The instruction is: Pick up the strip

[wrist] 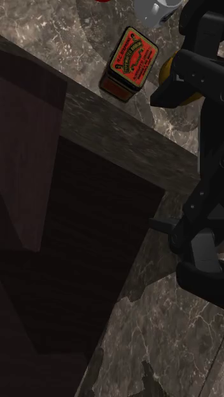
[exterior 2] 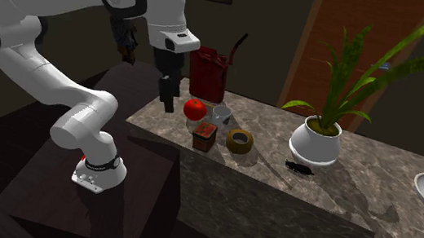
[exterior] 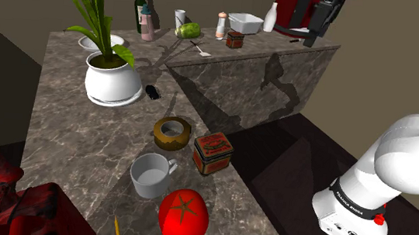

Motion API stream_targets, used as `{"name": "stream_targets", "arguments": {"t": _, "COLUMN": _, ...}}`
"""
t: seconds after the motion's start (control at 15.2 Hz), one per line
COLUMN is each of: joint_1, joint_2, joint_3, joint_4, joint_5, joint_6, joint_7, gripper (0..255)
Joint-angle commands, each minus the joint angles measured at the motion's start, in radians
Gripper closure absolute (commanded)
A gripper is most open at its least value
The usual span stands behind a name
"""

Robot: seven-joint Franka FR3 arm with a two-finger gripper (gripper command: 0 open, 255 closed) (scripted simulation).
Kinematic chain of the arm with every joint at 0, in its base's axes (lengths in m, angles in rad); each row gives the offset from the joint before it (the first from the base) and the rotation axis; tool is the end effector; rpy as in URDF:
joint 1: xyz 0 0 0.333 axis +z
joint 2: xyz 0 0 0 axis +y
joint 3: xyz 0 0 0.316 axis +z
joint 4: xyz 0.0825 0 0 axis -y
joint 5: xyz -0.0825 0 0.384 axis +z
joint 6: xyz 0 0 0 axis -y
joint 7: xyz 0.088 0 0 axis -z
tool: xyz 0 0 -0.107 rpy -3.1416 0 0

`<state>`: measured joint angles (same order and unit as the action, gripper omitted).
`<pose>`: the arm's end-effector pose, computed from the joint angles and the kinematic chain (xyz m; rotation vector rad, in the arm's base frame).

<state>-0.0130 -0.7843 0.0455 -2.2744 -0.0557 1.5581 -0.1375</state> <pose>0.3064 0.0093 0.6274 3.0393 0.2364 0.0949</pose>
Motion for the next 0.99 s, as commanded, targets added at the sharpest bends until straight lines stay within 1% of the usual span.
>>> {"name": "stream_targets", "arguments": {"t": 0.0, "joint_1": 0.0, "joint_2": 0.0, "joint_3": 0.0, "joint_4": 0.0, "joint_5": 0.0, "joint_6": 0.0, "joint_7": 0.0, "gripper": 0}}
{"name": "stream_targets", "arguments": {"t": 0.46, "joint_1": 0.021, "joint_2": 0.125, "joint_3": 0.075, "joint_4": -0.084, "joint_5": 0.051, "joint_6": 0.192, "joint_7": 0.096, "gripper": 0}}
{"name": "stream_targets", "arguments": {"t": 0.92, "joint_1": 0.038, "joint_2": 0.309, "joint_3": 0.152, "joint_4": -0.106, "joint_5": 0.081, "joint_6": 0.384, "joint_7": 0.191, "gripper": 0}}
